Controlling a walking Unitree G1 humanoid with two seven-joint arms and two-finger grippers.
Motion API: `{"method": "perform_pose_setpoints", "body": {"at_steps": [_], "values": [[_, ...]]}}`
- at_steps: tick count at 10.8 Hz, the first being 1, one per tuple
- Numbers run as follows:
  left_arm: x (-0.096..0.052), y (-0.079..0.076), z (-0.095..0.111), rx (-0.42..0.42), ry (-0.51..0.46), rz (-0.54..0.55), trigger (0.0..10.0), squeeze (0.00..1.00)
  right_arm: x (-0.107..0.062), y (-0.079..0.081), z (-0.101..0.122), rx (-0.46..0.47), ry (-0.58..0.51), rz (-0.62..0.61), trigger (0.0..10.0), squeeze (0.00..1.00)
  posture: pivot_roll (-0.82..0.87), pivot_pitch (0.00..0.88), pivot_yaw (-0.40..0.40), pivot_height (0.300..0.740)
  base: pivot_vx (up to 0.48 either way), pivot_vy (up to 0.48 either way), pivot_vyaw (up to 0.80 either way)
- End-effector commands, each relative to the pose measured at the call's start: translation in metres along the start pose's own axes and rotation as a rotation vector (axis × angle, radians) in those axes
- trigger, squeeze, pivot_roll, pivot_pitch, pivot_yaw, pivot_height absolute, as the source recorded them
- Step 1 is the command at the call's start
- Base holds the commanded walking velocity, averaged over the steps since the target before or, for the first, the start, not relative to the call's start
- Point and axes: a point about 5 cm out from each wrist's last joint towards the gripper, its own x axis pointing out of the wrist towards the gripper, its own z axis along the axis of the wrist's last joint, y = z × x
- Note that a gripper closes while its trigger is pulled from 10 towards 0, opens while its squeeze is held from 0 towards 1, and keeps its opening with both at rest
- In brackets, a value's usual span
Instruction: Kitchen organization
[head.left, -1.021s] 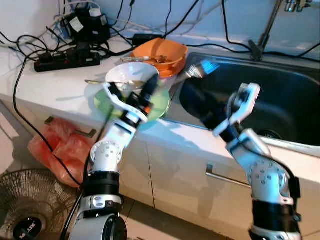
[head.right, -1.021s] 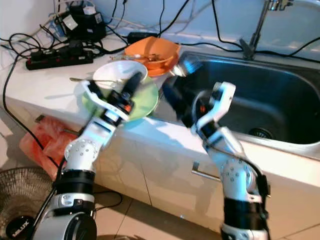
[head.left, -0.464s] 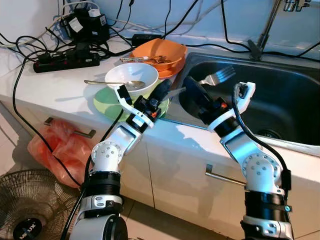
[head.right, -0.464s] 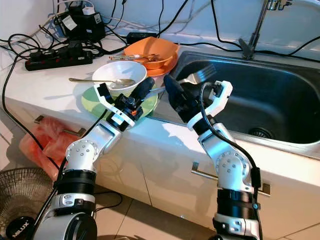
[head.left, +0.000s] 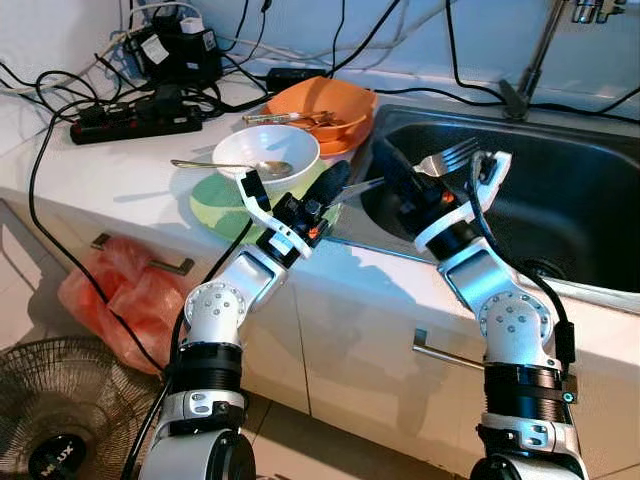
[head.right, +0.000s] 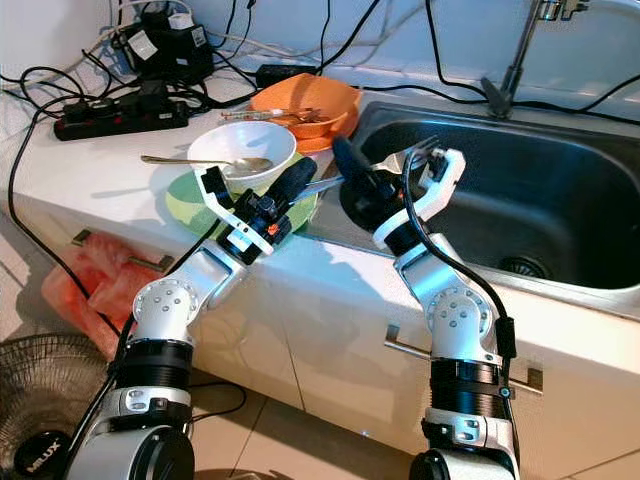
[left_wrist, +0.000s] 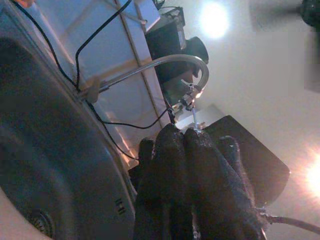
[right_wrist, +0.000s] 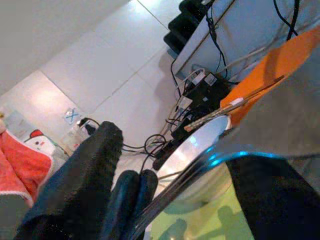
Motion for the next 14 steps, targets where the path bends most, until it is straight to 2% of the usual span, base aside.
{"method": "perform_pose_setpoints", "body": {"at_steps": [1,11,12,13,14], "values": [[0.002,-0.005,-0.001,0.005,0.012,-0.028,0.0,0.0,0.005,0.004,0.006,-0.009,-0.025,0.021,0.0,0.0,0.02,0.002,0.086,0.74,0.0,0.0,0.0],[0.002,-0.003,-0.008,0.005,0.063,-0.015,0.0,0.0,0.006,-0.007,0.008,-0.005,-0.07,-0.041,0.0,0.0,0.02,0.007,0.095,0.74,0.0,0.0,0.0],[0.002,0.002,-0.005,0.03,0.04,0.033,8.4,0.0,0.007,-0.008,0.01,-0.007,-0.081,-0.056,0.0,0.0,0.02,0.011,0.093,0.74,0.0,0.0,0.0],[0.002,0.004,-0.004,0.031,0.031,0.044,8.4,0.0,0.007,-0.009,0.011,-0.007,-0.083,-0.058,0.0,0.0,0.02,0.011,0.093,0.74,0.0,0.0,0.0],[0.0,0.007,-0.001,0.039,0.007,0.074,10.0,0.0,0.007,-0.009,0.011,-0.008,-0.085,-0.064,0.0,0.0,0.02,0.015,0.089,0.74,0.0,0.0,0.0]]}}
